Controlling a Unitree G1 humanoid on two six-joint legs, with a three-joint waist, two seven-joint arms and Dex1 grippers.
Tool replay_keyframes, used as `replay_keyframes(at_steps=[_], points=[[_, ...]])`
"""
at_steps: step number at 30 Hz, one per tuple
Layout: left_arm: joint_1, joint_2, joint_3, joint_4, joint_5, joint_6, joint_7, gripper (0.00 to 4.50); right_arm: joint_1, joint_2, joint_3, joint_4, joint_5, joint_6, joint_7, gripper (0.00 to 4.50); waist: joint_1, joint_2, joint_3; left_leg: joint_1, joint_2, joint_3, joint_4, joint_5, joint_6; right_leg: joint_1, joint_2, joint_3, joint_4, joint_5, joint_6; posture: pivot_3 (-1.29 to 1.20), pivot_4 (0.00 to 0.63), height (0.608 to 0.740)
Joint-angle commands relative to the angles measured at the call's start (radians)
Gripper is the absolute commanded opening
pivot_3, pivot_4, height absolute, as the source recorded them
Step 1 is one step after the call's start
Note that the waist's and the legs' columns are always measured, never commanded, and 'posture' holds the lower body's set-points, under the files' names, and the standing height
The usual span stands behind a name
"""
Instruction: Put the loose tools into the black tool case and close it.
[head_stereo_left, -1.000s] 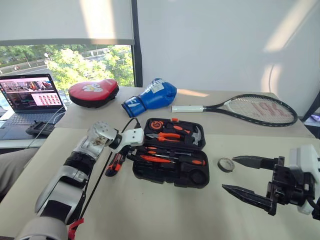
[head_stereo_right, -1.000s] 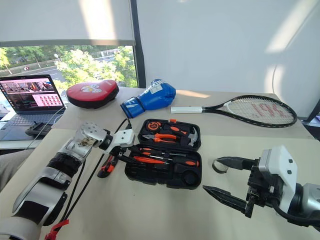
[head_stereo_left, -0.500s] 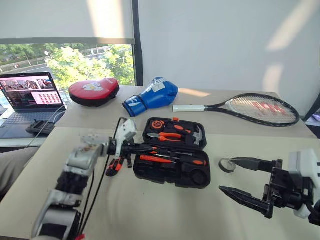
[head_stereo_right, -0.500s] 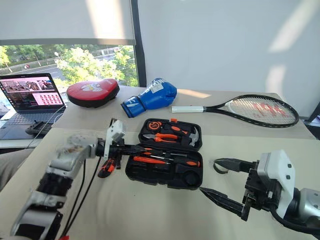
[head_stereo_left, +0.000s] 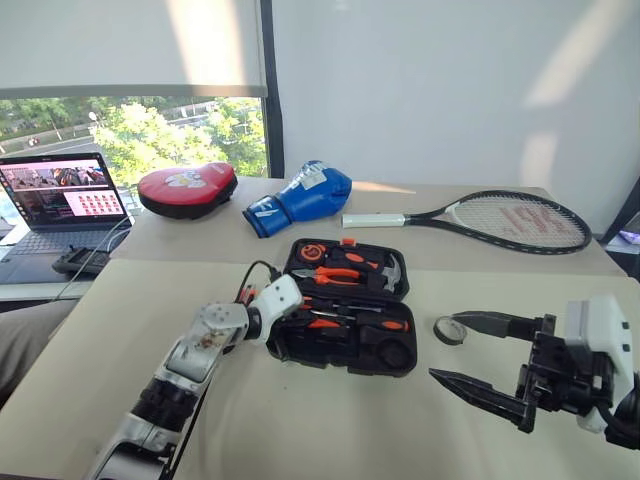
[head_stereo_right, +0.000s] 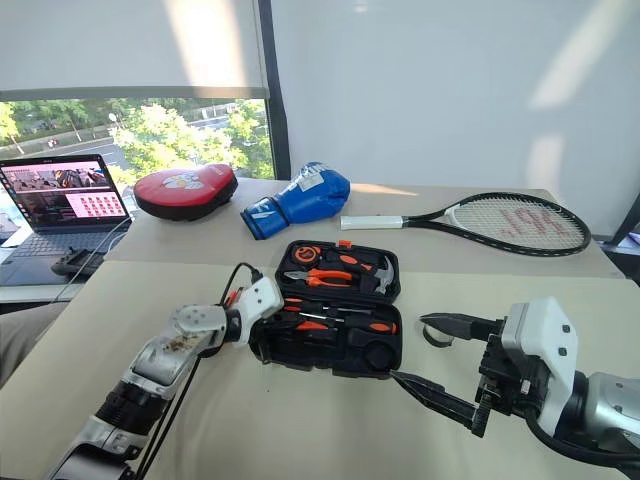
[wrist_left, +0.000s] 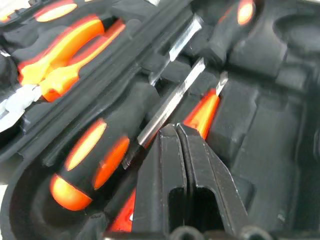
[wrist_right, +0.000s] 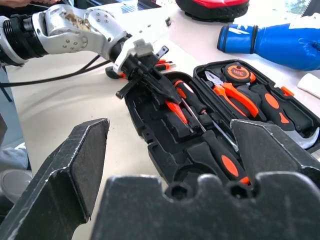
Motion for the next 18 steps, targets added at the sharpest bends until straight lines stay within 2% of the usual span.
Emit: replay_keyframes(at_steps=[1, 4, 6, 8, 11, 15, 18], points=[[0.067, 0.029, -0.040, 0.085, 0.037, 0.026, -0.014, 0.09, 0.001, 0.006, -0.003, -0.019, 0.001, 0.001, -0.007, 4.50, -0.001, 0.004, -0.004, 0.000, 0.000, 0.000, 0.000, 0.000, 0.000, 0.000, 0.000, 0.000, 0.000, 0.000, 0.000, 0.00, 0.150, 0.740], [0.061, -0.016, 0.033, 0.058, -0.075, 0.062, -0.033, 0.09, -0.005, 0.005, 0.009, -0.013, -0.006, -0.002, -0.003, 4.50, -0.002, 0.008, -0.008, 0.001, 0.000, 0.000, -0.001, 0.000, 0.000, 0.000, 0.000, 0.000, 0.000, 0.000, 0.000, 0.00, 0.150, 0.740], [0.044, -0.073, 0.184, -0.037, -0.287, 0.183, -0.023, 0.09, -0.020, 0.004, 0.026, -0.008, -0.004, -0.007, -0.002, 4.50, -0.003, 0.009, -0.009, 0.001, 0.000, 0.001, -0.001, 0.000, 0.000, 0.000, 0.000, 0.001, 0.000, -0.001, 0.001, 0.00, 0.150, 0.740], [0.032, -0.083, 0.298, -0.109, -0.404, 0.300, 0.014, 0.09, -0.029, 0.006, 0.037, -0.005, -0.003, -0.013, 0.005, 4.50, -0.005, 0.005, -0.006, -0.002, 0.000, 0.001, -0.001, 0.000, -0.001, -0.003, 0.001, 0.001, 0.001, -0.002, 0.003, 0.00, 0.150, 0.740], [0.048, -0.006, 0.423, -0.233, -0.464, 0.455, 0.112, 0.86, -0.049, 0.007, 0.061, 0.016, -0.016, -0.023, 0.031, 4.50, -0.010, -0.001, -0.003, -0.009, 0.002, 0.000, 0.000, 0.002, -0.004, -0.011, 0.004, 0.001, 0.003, 0.000, 0.000, 0.00, 0.150, 0.740], [0.113, 0.060, 0.527, -0.428, -0.461, 0.624, 0.302, 2.35, -0.092, 0.004, 0.099, 0.058, -0.037, -0.033, 0.072, 4.50, -0.016, -0.001, -0.002, -0.011, 0.000, 0.001, -0.001, 0.007, -0.014, -0.014, 0.007, 0.001, 0.005, 0.001, -0.001, 0.00, 0.150, 0.740], [0.162, 0.074, 0.547, -0.539, -0.419, 0.744, 0.446, 3.53, -0.124, 0.001, 0.117, 0.088, -0.049, -0.036, 0.103, 4.50, -0.009, -0.002, -0.002, -0.011, -0.002, 0.001, -0.001, 0.004, -0.009, -0.012, 0.006, 0.001, 0.003, 0.000, 0.000, 0.00, 0.150, 0.740]])
